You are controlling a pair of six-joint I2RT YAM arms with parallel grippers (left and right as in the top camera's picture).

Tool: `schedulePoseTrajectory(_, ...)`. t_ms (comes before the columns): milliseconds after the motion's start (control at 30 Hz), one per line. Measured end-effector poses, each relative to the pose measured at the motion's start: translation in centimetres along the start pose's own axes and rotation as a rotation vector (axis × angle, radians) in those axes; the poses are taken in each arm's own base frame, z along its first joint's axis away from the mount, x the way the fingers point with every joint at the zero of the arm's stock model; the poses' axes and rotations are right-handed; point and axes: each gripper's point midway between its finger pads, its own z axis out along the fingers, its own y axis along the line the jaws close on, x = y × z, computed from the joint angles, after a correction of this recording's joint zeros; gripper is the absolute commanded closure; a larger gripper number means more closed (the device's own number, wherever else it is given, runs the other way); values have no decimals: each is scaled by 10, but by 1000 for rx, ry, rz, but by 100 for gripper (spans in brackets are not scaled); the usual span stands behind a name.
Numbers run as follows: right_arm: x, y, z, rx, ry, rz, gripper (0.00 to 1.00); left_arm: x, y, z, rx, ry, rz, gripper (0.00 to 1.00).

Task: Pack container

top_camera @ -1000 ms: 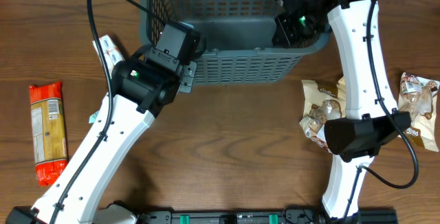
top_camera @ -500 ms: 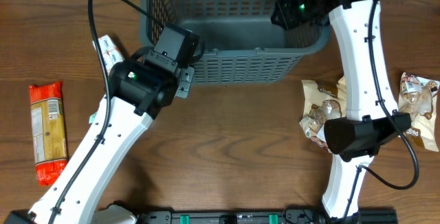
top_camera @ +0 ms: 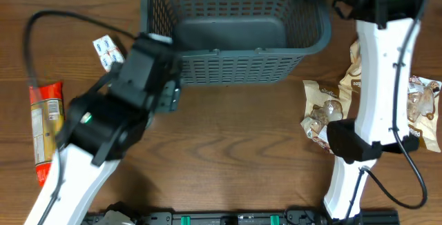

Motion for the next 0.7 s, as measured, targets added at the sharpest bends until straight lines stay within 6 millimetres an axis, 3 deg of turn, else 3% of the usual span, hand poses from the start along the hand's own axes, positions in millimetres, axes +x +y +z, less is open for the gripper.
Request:
schedulePoseTrajectory(100,0,-43,-21,131,-22,127,86,7,29,-14,-89,-16,-77,9)
schedulePoseTrajectory(167,7,-72,-32,201,-16,217,96,17,51,-19,-155,3,-150,9)
schedulePoseTrajectory(300,28,-124,-41,313,19,381,99,37,89,-18,-278,69,-301,9)
schedulePoseTrajectory(400,43,-143,-34,332,59,445,99,41,102,-13,-324,94,-370,8)
schedulePoseTrajectory(533,65,-149,-12,315,150,480,99,45,110,-1,-360,139,-406,7)
schedulePoseTrajectory(700,88,-140,40,228,244,457,99,47,110,18,-378,197,-408,5)
